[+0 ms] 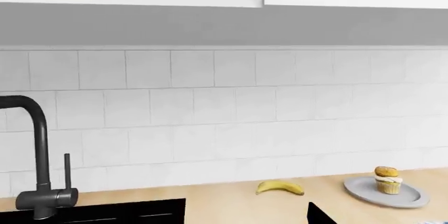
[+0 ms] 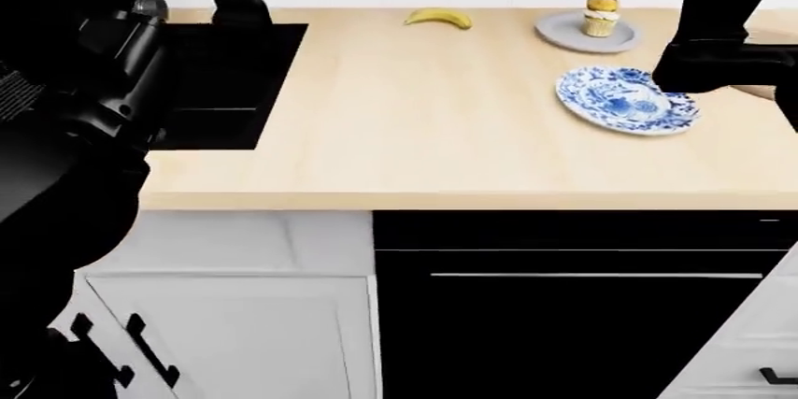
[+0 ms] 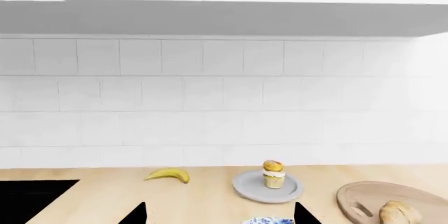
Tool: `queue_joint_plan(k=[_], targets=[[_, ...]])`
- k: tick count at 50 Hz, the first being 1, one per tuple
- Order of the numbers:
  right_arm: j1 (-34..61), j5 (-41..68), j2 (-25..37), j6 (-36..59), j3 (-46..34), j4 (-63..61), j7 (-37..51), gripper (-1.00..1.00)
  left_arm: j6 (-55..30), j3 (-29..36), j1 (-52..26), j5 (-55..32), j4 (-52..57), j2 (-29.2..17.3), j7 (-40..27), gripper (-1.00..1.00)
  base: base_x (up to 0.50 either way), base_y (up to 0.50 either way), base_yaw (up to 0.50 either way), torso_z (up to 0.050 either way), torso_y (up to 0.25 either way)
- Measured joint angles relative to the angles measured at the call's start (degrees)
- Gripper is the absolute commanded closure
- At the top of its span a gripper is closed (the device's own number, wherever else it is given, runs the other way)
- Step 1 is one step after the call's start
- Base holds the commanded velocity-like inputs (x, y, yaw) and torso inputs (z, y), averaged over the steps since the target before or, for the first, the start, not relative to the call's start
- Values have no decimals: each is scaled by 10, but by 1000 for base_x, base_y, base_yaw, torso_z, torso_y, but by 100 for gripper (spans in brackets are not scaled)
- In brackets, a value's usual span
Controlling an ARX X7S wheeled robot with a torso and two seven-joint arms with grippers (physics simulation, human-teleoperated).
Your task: From the different types of pastries on the counter, select a croissant and place it on the cutting board. Then retrieve a jar of jam from the cabinet and place it alongside the croissant on the cutting board.
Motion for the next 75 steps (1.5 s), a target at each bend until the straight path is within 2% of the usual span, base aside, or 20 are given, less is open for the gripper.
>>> queue_joint_plan(k=[38, 68, 75], targets=[[-32, -39, -21, -53, -36, -6, -34, -100, 16, 5, 15, -1, -3, -8, -9, -100, -245, 480, 0, 0, 0], [-24, -41, -21, -71, -48, -1, -35, -100, 21, 8, 15, -7, -2, -15, -15, -100, -31, 443, 0, 0, 0], [-7, -45, -24, -70, -62, 14, -37, -100, 23, 9, 11, -7, -5, -17, -15, -100, 0, 47, 0, 0, 0]])
